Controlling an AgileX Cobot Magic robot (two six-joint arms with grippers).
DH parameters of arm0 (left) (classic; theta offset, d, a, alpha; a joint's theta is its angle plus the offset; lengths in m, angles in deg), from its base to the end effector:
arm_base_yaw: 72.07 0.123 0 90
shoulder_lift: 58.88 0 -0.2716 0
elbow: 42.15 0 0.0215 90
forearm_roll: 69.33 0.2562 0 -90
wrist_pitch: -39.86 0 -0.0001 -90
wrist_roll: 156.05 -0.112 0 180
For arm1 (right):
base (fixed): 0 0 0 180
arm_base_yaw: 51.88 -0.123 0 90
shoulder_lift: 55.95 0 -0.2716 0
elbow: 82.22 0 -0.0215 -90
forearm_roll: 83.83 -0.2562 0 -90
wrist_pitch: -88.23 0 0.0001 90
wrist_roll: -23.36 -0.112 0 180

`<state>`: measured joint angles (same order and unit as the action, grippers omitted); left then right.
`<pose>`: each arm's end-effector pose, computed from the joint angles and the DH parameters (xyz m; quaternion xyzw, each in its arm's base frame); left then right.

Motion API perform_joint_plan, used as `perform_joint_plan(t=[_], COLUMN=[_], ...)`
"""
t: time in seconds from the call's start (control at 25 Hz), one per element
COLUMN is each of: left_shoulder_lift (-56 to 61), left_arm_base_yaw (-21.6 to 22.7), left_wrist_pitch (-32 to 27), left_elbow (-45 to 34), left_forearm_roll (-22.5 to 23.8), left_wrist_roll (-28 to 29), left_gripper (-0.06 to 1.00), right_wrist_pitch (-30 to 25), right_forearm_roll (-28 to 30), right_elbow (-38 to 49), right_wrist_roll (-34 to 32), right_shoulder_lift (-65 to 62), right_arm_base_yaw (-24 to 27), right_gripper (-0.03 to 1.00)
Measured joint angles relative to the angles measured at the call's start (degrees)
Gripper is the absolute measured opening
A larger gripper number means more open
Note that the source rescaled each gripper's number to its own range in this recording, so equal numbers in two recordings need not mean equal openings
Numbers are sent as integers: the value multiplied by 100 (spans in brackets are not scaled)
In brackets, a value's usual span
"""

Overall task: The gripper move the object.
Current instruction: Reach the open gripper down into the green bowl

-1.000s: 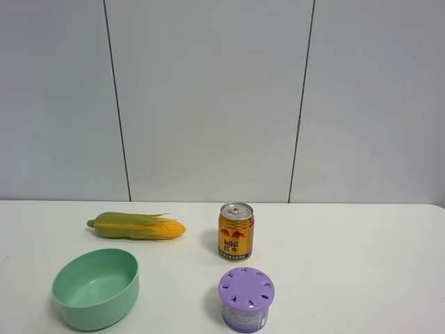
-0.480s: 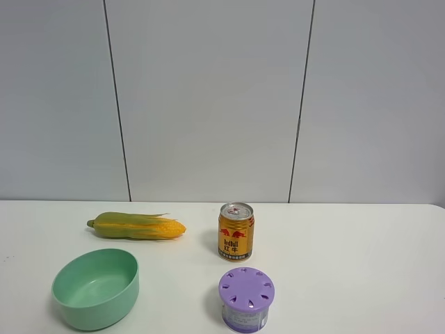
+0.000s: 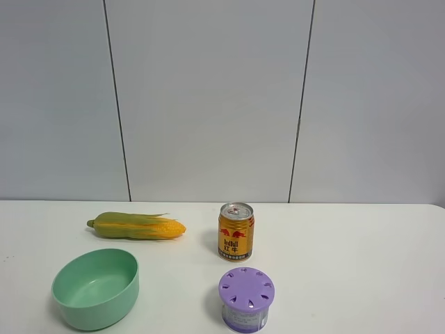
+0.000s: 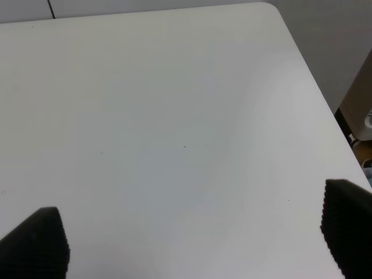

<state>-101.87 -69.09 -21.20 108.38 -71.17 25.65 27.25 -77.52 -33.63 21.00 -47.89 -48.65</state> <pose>0.1203 0.0031 0.3288 -0.0391 0.9179 -0.0116 0.3947 0.0315 -0.0126 0.2684 0.0437 0.8531 -0.0589 0.5166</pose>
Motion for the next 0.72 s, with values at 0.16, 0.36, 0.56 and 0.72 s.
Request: perform_joint_plan(t=[0.16,0.36,0.56,0.72], left_shoulder_lift=[-927,-1845,-2579,-2949], left_arm_base_yaw=[0,0,0,-330], left_wrist_pitch=[90,187,454,903], left_elbow=[432,515,515,515], left_forearm_roll=[-194,-517,-766,-1091], left_wrist_roll=[-274,-671,-846,-1086], left_gripper=[100,100,100,100], right_wrist_pitch=[0,0,0,0], right_forearm_roll=[0,0,0,0], right_elbow=[0,0,0,0], right_wrist_roll=[0,0,0,0], right_shoulder_lift=[0,0,0,0], right_arm_base_yaw=[0,0,0,0], right_gripper=[100,100,100,100])
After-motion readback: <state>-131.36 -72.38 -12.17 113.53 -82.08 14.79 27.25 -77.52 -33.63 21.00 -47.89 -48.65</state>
